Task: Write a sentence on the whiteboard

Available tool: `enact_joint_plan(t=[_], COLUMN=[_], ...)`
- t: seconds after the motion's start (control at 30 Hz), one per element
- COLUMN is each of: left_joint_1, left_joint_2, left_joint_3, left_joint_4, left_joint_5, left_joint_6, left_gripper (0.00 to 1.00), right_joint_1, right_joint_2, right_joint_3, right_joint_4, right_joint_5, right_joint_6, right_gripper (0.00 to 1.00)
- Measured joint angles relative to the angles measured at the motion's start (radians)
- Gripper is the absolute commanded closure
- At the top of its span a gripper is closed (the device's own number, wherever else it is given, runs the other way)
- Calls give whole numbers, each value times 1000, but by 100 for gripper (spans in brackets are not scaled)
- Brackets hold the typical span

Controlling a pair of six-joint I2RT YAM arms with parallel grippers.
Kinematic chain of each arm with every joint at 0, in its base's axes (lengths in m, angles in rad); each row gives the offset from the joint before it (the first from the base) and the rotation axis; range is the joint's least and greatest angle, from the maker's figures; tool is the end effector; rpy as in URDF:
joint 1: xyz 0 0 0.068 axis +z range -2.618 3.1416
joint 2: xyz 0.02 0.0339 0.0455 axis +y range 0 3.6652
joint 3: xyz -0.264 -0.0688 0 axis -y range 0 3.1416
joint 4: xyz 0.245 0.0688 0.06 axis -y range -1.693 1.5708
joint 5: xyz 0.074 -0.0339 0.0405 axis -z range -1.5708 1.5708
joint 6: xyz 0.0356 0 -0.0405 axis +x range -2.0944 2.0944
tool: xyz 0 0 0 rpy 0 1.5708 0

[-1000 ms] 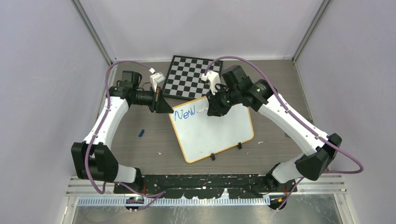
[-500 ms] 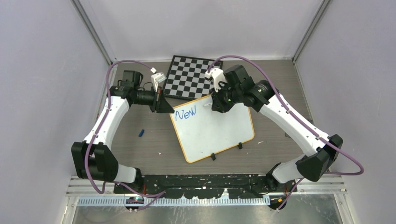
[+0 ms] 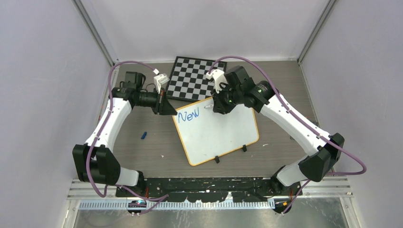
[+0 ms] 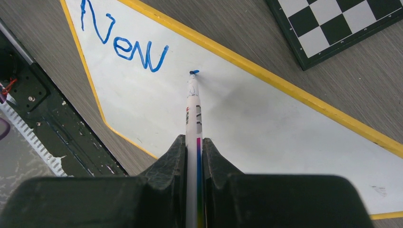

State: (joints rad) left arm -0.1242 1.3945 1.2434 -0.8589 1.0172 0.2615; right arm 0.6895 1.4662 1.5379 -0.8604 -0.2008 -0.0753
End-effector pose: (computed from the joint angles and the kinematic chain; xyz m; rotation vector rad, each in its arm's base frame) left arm 0.2684 -0.0640 0.3173 0.7886 2.1468 -1.2114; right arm 0.2341 0.2022 0.3762 -0.9888 2.1911 0.5300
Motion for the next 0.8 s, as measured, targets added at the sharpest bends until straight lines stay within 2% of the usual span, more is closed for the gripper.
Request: enact_joint_plan(t=[0.8], left_joint_1=[0], left_joint_2=[0], left_joint_3=[0], left_joint_4=[-3], left_joint_5=[-6], left_joint_6=[6], left_gripper=[100], right_joint_1=[21], right_joint_2=[-3], right_joint_3=[-47], right_joint_4=[-18], right_joint_5=[-16], right_joint_6=[-19], right_gripper=[100])
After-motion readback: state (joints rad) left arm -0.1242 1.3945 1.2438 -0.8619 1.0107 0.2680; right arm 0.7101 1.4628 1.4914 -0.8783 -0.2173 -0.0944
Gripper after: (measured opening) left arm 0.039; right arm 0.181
